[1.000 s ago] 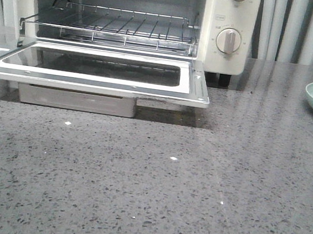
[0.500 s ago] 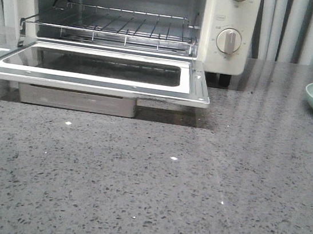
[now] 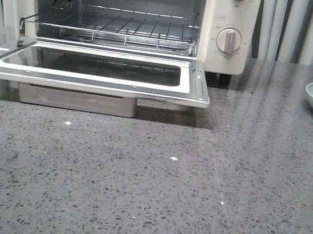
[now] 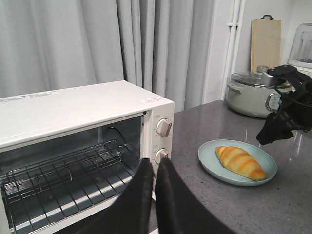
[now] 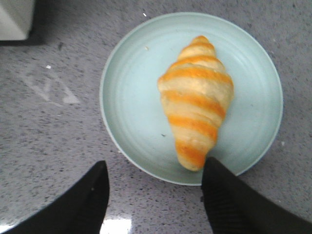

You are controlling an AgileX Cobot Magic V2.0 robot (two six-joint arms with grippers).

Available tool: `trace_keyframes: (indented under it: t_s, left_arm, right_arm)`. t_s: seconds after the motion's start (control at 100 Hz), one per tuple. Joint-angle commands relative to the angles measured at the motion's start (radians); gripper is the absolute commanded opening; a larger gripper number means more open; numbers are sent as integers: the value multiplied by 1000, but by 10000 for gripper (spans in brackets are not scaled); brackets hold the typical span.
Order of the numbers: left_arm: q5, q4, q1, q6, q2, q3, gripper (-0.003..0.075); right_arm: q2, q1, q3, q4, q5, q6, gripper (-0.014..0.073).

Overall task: Put bread in oven
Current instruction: 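Move the right gripper above the croissant on the blue plate, then lower the right gripper and grasp the orange-striped croissant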

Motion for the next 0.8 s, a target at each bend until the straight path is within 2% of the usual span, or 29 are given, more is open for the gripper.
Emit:
trace_keyframes:
  t_s: [0.0, 0.25, 0.79]
  left_arm:
    - [-71, 9, -8, -7, 3, -33, -22]
    - [-71, 9, -8, -7, 3, -33, -22]
    - [-75, 9, -8, -7, 3, -33, -22]
  right_arm:
    - [32, -34, -74, -40, 6, 3, 397]
    - [137, -140, -150, -40, 41, 3, 397]
    - [329, -149, -150, -51, -48, -3, 393]
